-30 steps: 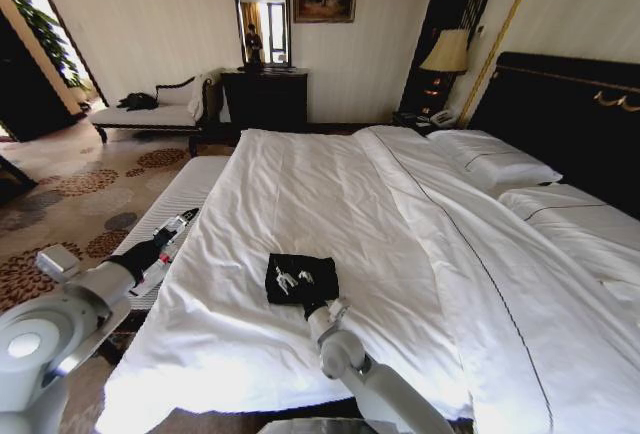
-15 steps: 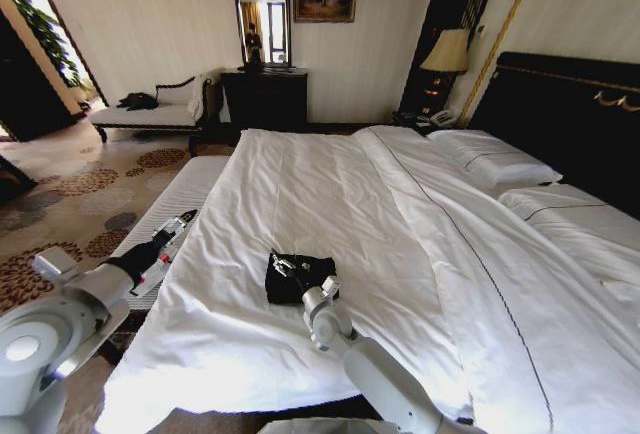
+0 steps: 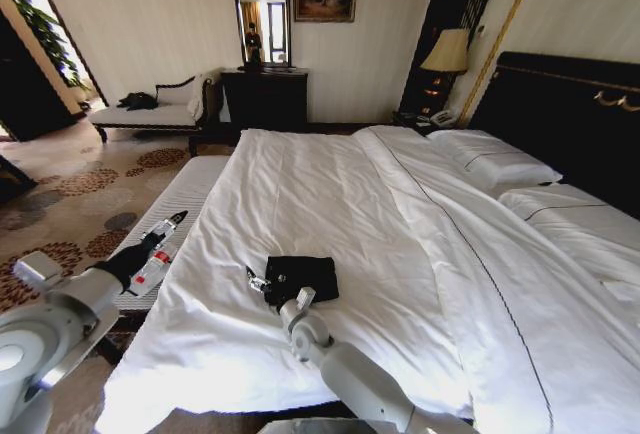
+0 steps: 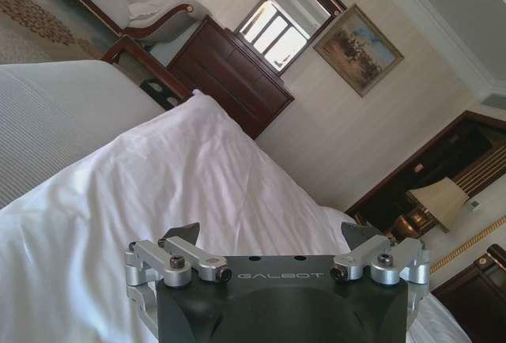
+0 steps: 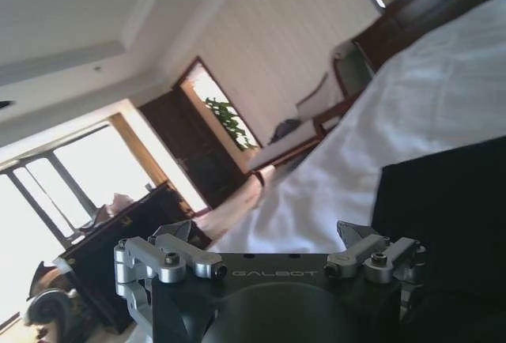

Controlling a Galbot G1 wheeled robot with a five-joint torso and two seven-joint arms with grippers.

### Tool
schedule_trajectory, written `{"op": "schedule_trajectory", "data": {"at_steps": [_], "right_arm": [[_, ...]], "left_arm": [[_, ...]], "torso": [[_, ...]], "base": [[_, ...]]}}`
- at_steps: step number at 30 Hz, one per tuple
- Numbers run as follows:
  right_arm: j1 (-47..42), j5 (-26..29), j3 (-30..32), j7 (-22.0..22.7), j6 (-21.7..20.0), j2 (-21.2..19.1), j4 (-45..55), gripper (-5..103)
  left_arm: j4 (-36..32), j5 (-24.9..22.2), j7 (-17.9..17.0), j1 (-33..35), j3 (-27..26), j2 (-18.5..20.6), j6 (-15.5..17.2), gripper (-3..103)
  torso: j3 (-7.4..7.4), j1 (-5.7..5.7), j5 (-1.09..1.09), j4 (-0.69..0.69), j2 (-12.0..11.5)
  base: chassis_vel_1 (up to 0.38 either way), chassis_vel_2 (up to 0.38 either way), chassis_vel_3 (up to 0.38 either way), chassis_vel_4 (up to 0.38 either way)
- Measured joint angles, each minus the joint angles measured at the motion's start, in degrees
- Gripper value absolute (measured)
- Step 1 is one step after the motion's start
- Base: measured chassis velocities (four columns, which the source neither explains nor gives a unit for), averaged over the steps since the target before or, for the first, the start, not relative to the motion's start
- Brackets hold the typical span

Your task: Fold the clothes on the bed.

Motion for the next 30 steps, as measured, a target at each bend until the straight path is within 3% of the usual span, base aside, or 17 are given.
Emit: {"op": "schedule_trajectory", "data": {"at_steps": [4, 8, 9, 10, 13, 15, 16, 20, 21, 24, 25, 29, 30], "right_arm": [[-0.6, -0.9, 0.8, -2.6, 2.2, -2.7, 4.3, 100], [-0.1, -0.9, 8.0, -4.7, 2.4, -7.9, 8.0, 100], [0.2, -1.6, 11.2, -2.1, 1.5, -11.0, 9.2, 100], [0.2, -1.6, 11.2, -2.1, 1.5, -11.0, 9.2, 100], [-1.1, -2.5, 22.1, 8.7, -4.3, -19.4, 14.0, 100], [-4.3, -4.0, 30.6, 12.6, -7.5, -23.0, 18.4, 100], [-4.3, -4.0, 30.6, 12.6, -7.5, -23.0, 18.4, 100], [-16.9, -11.5, 47.3, 14.8, -9.0, -24.5, 28.1, 100], [-16.9, -11.5, 47.3, 14.8, -9.0, -24.5, 28.1, 100], [-31.1, -19.6, 57.7, 14.1, -9.5, -21.2, 37.6, 100], [-31.1, -19.6, 57.7, 14.1, -9.5, -21.2, 37.6, 100], [-42.4, -28.9, 62.8, 14.8, -10.1, -12.8, 46.4, 100], [-42.4, -28.9, 62.8, 14.8, -10.1, -12.8, 46.4, 100]], "left_arm": [[0.4, 0.4, 0.1, 0.1, 0.3, -0.1, 0.0, 100], [1.0, 1.2, 1.8, 0.9, 0.2, 0.1, -0.8, 100], [1.1, 1.9, 2.5, 1.4, 0.3, 0.1, -1.3, 100], [1.1, 1.9, 2.5, 1.4, 0.3, 0.1, -1.3, 100], [0.9, 4.3, 4.2, 1.9, 2.5, -0.1, -3.2, 100], [1.5, 12.9, 6.6, 2.7, 6.5, -0.8, -7.0, 100], [1.5, 12.9, 6.6, 2.7, 6.5, -0.8, -7.0, 100], [2.6, 30.2, 9.1, 6.2, 16.0, -3.2, -15.0, 100], [2.6, 30.2, 9.1, 6.2, 16.0, -3.2, -15.0, 100], [2.5, 50.1, 12.7, 10.8, 24.4, -5.7, -22.1, 100], [2.5, 50.1, 12.7, 10.8, 24.4, -5.7, -22.1, 100], [-2.2, 61.7, 13.4, 18.1, 31.4, -6.5, -23.8, 100], [-2.2, 61.7, 13.4, 18.1, 31.4, -6.5, -23.8, 100]], "torso": [[0.0, 0.0, 0.02, 0.0, 0.0], [0.0, 0.0, 0.02, 0.0, 0.0], [0.0, 0.0, 0.04, 0.01, 0.0], [0.0, 0.0, 0.04, 0.01, 0.0], [0.01, 0.01, 0.02, -0.02, 0.0], [0.01, 0.01, 0.05, -0.05, 0.0], [0.01, 0.01, 0.05, -0.05, 0.0], [0.0, 0.01, 0.03, -0.01, 0.0], [0.0, 0.01, 0.03, -0.01, 0.0], [-0.01, 0.0, 0.02, -0.02, 0.0], [-0.01, 0.0, 0.02, -0.02, 0.0], [-0.02, 0.0, 0.03, -0.02, 0.0], [-0.02, 0.0, 0.03, -0.02, 0.0]], "base": [[0.0, 0.0, 0.0, 0.0], [0.0, 0.0, 0.0, 0.0], [0.0, 0.0, 0.0, 0.0], [0.0, 0.0, 0.0, 0.0], [0.0, 0.0, 0.0, 0.0], [0.0, 0.0, 0.0, 0.0], [0.0, 0.0, 0.0, 0.0], [0.0, 0.0, 0.0, 0.0], [0.0, 0.0, 0.0, 0.0], [0.0, 0.0, 0.0, 0.0], [0.0, 0.0, 0.0, 0.0], [0.0, 0.0, 0.0, 0.0], [0.0, 0.0, 0.0, 0.0]]}}
